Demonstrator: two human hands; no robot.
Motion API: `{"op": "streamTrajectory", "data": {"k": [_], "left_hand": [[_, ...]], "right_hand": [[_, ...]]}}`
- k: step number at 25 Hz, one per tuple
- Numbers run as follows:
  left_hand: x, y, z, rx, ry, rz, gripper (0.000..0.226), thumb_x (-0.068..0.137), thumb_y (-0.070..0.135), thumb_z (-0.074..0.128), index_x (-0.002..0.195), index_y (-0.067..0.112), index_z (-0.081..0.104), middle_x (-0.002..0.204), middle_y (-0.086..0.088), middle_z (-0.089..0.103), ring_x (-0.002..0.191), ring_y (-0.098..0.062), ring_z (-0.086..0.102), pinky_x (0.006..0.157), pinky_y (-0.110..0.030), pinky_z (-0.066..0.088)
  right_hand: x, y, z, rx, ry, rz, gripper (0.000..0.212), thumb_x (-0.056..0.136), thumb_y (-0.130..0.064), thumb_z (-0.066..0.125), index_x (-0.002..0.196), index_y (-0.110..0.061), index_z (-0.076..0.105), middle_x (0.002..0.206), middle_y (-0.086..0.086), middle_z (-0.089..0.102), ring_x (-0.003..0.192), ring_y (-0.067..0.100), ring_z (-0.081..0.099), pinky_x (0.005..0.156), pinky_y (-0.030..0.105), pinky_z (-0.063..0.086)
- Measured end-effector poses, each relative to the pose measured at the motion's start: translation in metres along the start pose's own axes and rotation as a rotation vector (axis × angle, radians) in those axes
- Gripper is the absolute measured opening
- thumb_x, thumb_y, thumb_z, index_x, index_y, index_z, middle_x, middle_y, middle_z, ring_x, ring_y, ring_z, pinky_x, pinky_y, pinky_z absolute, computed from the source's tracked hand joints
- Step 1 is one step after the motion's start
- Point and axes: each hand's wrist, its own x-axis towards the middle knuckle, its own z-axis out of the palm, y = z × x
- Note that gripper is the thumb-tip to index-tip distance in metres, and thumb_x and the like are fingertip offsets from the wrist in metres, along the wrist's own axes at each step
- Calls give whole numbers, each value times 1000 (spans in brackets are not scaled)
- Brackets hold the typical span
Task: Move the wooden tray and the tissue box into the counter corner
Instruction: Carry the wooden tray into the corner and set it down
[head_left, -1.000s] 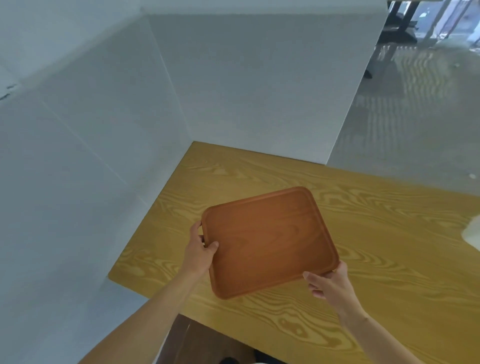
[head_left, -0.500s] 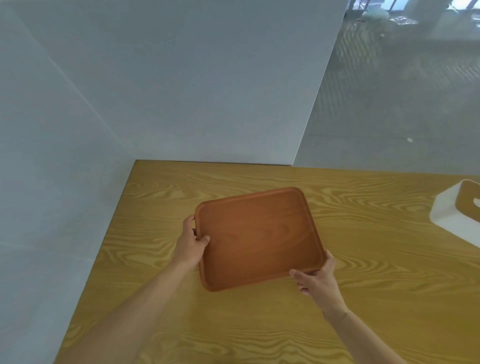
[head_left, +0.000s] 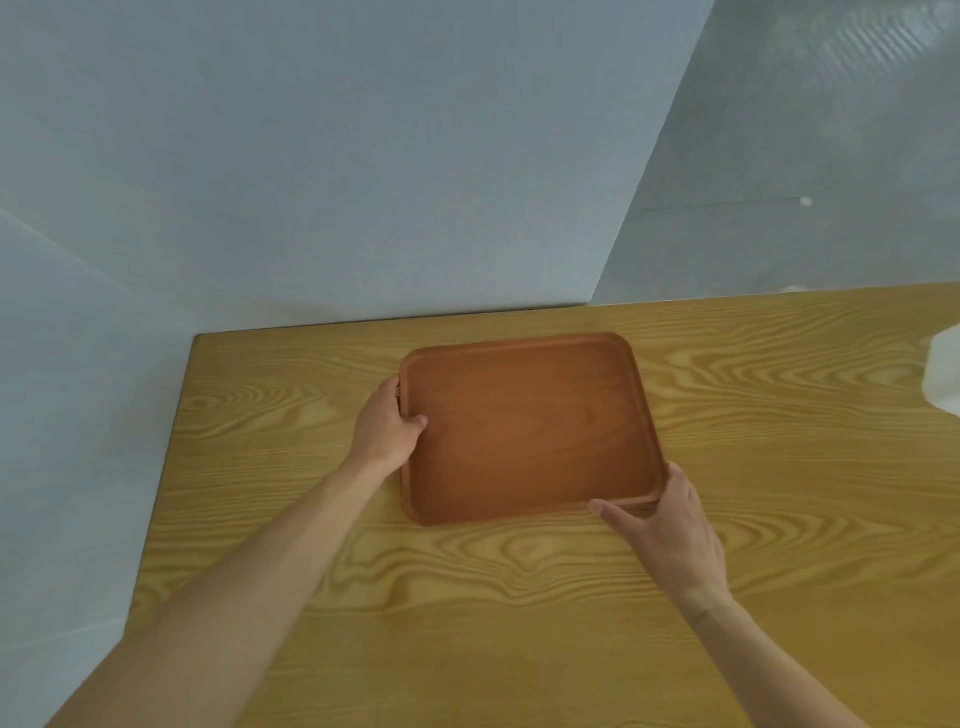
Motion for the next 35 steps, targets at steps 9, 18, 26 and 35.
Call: {"op": "streamTrajectory", "data": {"k": [9,18,26,35], "left_hand": [[16,1,6,244,60,26,51,94,22,63,140,14,46,125,-13,46,103,-29,57,90,-36,46],[-2,-13,4,424,129,99,60,93,40,60,145,15,42,130,-10,46,118,-31,50,97,-47,45],[-72,-81,14,521,37,272,101,78,89,30,156,27,14,164,7,13,150,-12,3,118,-55,3],[-63,-89,10,567,45,298,110,73,92,33,157,23,13,163,5,18,150,-13,5,117,-56,1]], "right_hand": [[10,6,6,-229,192,-173,109,69,-81,58,147,-8,34,124,11,63,114,31,59,80,45,53],[13,26,8,-293,233,-214,104,70,-77,60,151,-17,37,138,11,44,124,36,36,97,59,40],[27,45,7,-245,165,-297,98,79,-81,49,157,-32,17,166,7,17,153,29,2,119,64,5],[41,39,13,-250,211,-313,92,80,-84,46,156,-37,23,165,9,20,151,35,7,115,71,7]]}}
